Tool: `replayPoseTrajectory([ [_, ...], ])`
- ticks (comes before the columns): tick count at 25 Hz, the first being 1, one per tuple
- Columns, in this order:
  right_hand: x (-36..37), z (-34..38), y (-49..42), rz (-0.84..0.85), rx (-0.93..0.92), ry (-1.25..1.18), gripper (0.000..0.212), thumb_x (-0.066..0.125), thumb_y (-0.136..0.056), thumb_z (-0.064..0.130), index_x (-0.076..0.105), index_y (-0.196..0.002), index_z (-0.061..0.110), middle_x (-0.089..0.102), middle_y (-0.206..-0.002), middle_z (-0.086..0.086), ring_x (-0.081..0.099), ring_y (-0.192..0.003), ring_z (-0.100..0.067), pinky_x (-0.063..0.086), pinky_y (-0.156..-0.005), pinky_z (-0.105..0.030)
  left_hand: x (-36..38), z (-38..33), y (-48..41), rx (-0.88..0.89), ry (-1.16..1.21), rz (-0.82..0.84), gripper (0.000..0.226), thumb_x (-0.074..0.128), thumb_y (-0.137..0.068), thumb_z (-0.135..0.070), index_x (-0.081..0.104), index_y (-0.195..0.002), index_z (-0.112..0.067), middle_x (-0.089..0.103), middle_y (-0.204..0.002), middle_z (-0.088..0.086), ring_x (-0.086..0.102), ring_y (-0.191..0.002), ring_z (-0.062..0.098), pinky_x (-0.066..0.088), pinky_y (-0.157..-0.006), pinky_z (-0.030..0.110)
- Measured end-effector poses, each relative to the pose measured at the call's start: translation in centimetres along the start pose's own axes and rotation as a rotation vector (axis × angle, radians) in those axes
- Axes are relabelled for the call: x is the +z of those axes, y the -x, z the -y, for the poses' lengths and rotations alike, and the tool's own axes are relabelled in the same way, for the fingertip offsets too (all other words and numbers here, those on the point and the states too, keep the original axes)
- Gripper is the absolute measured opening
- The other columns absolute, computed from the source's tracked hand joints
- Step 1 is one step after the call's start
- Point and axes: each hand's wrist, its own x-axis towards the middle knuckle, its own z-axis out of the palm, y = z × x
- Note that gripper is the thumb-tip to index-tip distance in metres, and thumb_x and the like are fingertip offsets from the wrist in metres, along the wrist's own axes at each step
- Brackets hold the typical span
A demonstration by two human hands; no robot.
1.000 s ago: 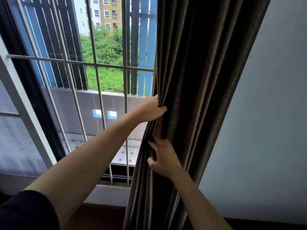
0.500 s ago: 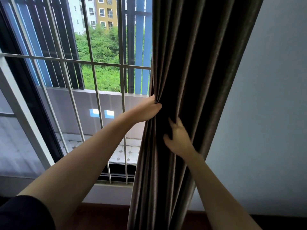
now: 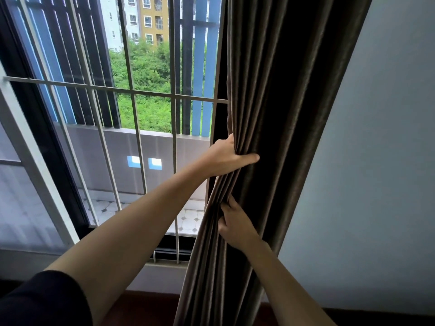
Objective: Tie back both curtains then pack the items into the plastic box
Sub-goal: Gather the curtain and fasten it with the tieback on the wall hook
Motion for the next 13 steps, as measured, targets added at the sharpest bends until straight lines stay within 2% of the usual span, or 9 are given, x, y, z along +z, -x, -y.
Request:
replayPoseTrajectory([
  [2,-1.0,-0.2,0.5,-0.091,0.005,-0.011,0.036,0.052,-0.084,0.017,0.059,-0.118,0.008,0.033,-0.148,-0.007,0.044,-0.128,-0.027,0.041,-0.104,-0.033,0.2,0.2,-0.3,-0.021,-0.081,-0.084,0.057,0.052,-0.072,-0.052,0.054,-0.113,-0.013,0.063,-0.099,0.007,0.061,-0.092,0.025,0.051,-0.078,0.034],
  [3,-1.6,-0.4,0.7,-0.255,-0.001,-0.005,0.033,0.056,-0.082,0.018,0.065,-0.113,0.012,0.035,-0.148,-0.007,0.04,-0.132,-0.026,0.036,-0.108,-0.035,0.2,0.2,-0.3,-0.03,-0.087,-0.107,0.045,0.05,-0.076,-0.042,0.053,-0.106,-0.009,0.062,-0.093,0.008,0.061,-0.088,0.028,0.05,-0.071,0.032],
  [5,-3.8,-0.3,1.1,-0.705,0.024,-0.035,0.028,0.062,-0.079,0.017,0.071,-0.105,0.018,0.035,-0.149,-0.012,0.03,-0.139,-0.026,0.025,-0.115,-0.041,-0.3,0.3,-0.1,-0.046,-0.061,-0.113,0.024,0.045,-0.082,-0.027,0.05,-0.098,-0.01,0.058,-0.086,0.007,0.059,-0.083,0.028,0.041,-0.059,0.028],
  [6,-5.2,-0.3,1.0,-0.868,0.053,-0.066,0.029,0.064,-0.079,0.016,0.07,-0.107,0.02,0.03,-0.151,-0.015,0.026,-0.141,-0.027,0.024,-0.115,-0.042,-0.5,0.3,0.0,-0.048,-0.037,-0.103,0.019,0.043,-0.084,-0.021,0.05,-0.1,-0.012,0.056,-0.085,0.005,0.057,-0.081,0.026,0.037,-0.057,0.025],
  [7,-6.6,-0.3,0.5,-0.913,0.092,-0.091,0.032,0.064,-0.081,0.017,0.067,-0.113,0.021,0.023,-0.153,-0.016,0.023,-0.142,-0.028,0.024,-0.115,-0.04,-0.7,0.1,0.3,-0.052,-0.011,-0.087,0.019,0.042,-0.086,-0.017,0.05,-0.103,-0.014,0.055,-0.085,0.003,0.054,-0.079,0.022,0.035,-0.057,0.022],
  [9,-9.2,-0.7,-1.0,-0.765,0.166,-0.14,0.044,0.062,-0.085,0.019,0.057,-0.128,0.017,0.011,-0.156,-0.016,0.022,-0.142,-0.029,0.025,-0.113,-0.03,-0.9,0.0,0.6,-0.056,0.012,-0.067,0.022,0.041,-0.089,-0.013,0.052,-0.108,-0.014,0.053,-0.084,0.0,0.051,-0.076,0.016,0.033,-0.057,0.019],
  [11,-10.3,-1.5,-2.4,-0.55,0.171,-0.174,0.053,0.059,-0.088,0.017,0.045,-0.138,0.008,0.015,-0.155,-0.015,0.03,-0.139,-0.029,0.023,-0.107,-0.017,-0.9,-0.1,0.9,-0.045,0.024,-0.061,0.016,0.039,-0.089,-0.012,0.051,-0.101,-0.015,0.052,-0.08,-0.003,0.05,-0.077,0.016,0.034,-0.058,0.02],
  [13,-9.6,-2.0,-2.7,-0.392,0.119,-0.148,0.057,0.055,-0.09,0.012,0.036,-0.142,0.003,0.021,-0.154,-0.015,0.035,-0.136,-0.028,0.022,-0.104,-0.013,-0.8,0.0,0.9,-0.033,0.034,-0.073,0.02,0.038,-0.089,-0.011,0.052,-0.103,-0.012,0.051,-0.079,-0.003,0.049,-0.077,0.017,0.034,-0.059,0.02],
])
